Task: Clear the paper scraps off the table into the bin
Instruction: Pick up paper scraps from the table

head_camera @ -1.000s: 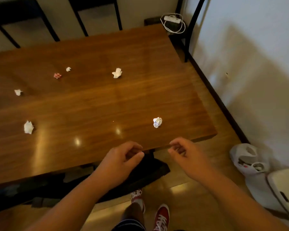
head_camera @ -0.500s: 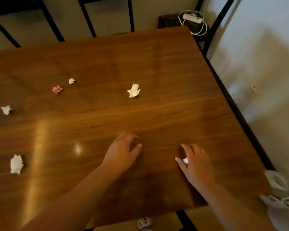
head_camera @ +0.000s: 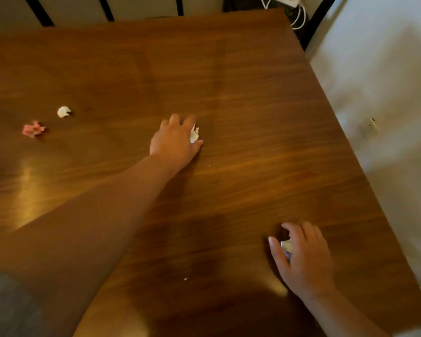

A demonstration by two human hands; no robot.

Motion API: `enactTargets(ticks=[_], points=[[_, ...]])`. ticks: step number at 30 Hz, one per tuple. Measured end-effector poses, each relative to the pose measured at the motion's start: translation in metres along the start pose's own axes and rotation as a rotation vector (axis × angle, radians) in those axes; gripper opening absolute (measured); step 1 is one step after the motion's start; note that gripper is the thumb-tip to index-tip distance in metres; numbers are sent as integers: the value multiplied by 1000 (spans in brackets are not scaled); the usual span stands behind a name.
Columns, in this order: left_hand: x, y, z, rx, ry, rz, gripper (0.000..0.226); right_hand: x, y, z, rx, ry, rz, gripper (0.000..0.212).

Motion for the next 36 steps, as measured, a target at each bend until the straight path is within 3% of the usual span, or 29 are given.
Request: enactTargets(ticks=[5,10,12,14,18,20,22,24,27,31,36], points=[[6,0,-12,110,-26,-54,34,-1,1,0,-23,-66,-25,41],[8,21,-14,93,-45,46,47,-3,3,-1,-26,-127,-24,34],[8,38,-3,-99,286,110,37,-2,5,-2,-1,-114,-25,31],[9,64,5,-296,783,198,32,-2,5,-1,19,-99,-17,28],[23,137,-4,-519,1532,393,24,-11,4,2,154,-129,61,27],[32,179,-11,-612,1784,502,28,-20,11,3,350,-341,54,18],[40,222,-18,-697,1945,596,35,-23,27,7,641,-784,64,15],[41,267,-24,-771,2008,665,37,-19,56,20,1000,-1263,176,19],[31,330,-33,-821,1998,706,32,-25,109,46,1263,-1561,418,28],[8,398,-43,-864,1985,673,28,-44,161,59,1202,-1641,608,44],[-23,481,-72,-899,2052,502,27,-78,204,60,979,-1608,794,34]])
Point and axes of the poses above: each hand's wrist, its own y-axis away from the middle knuckle, its own x-axis out of the palm, z = x × y, the point moved 6 cm from there along -y, towards the middle knuckle, and after that the axes turned 11 degrees about -y, right-handed, at the moved point
